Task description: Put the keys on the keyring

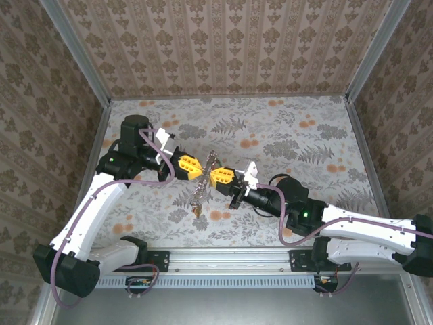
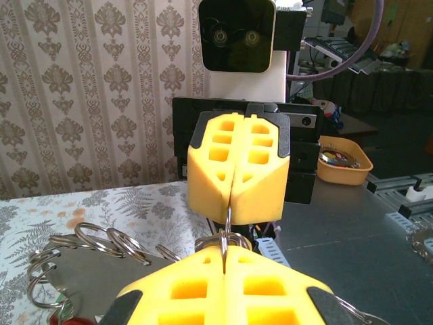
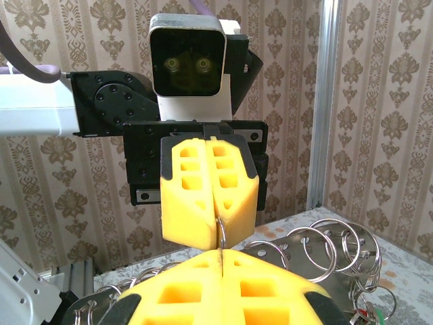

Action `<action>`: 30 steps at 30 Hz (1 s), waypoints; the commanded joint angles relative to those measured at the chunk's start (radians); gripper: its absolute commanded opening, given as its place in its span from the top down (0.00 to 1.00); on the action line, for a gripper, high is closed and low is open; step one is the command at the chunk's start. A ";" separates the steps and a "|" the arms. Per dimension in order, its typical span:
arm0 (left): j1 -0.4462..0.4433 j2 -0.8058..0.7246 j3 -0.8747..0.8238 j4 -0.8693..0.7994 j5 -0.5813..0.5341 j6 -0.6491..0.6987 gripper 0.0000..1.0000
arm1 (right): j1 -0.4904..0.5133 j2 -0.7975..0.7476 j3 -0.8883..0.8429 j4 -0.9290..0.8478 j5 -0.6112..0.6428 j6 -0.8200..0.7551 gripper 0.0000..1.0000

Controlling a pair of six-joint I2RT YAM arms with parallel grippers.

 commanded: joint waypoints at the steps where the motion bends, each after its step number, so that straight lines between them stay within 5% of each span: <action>1: 0.009 -0.018 0.029 -0.009 0.052 0.026 1.00 | -0.006 -0.024 0.001 0.032 0.006 -0.011 1.00; 30: 0.008 -0.022 0.024 -0.008 0.049 0.023 1.00 | -0.005 -0.021 -0.004 0.045 0.046 -0.018 1.00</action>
